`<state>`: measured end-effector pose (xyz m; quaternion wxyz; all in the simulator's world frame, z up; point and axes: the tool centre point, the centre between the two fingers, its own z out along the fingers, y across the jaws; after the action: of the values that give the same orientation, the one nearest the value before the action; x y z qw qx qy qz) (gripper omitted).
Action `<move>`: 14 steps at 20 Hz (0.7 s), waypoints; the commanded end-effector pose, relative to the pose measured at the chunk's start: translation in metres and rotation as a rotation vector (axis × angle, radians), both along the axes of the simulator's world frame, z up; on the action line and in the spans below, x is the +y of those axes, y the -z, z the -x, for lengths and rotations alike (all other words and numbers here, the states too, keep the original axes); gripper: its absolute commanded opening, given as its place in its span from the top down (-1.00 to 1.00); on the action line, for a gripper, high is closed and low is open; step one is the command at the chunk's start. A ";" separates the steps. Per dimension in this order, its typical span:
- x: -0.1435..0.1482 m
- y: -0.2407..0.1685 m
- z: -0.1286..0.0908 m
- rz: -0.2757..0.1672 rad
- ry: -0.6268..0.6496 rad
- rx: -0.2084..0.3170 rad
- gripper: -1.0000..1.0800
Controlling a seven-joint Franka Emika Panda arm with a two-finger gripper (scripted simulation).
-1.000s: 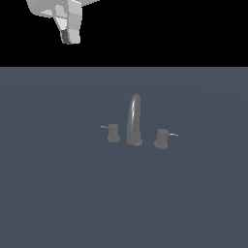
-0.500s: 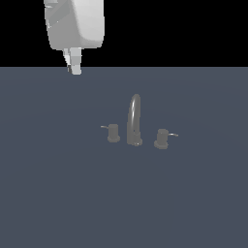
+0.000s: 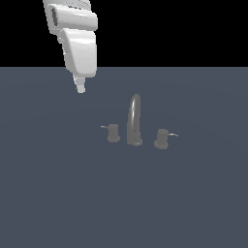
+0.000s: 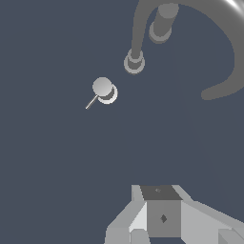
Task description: Turn on the faucet by rotating a designated handle.
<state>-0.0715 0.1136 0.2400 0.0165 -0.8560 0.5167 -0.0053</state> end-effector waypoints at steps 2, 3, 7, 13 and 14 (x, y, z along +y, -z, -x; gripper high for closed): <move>0.001 0.016 -0.014 0.000 0.062 0.002 1.00; 0.001 0.020 -0.018 0.000 0.079 0.003 1.00; 0.000 0.038 -0.035 0.001 0.150 0.006 1.00; -0.004 0.068 -0.061 0.005 0.267 0.011 1.00; -0.005 0.073 -0.066 0.006 0.288 0.012 1.00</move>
<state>-0.0124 0.1099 0.1749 0.0109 -0.7831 0.6218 -0.0036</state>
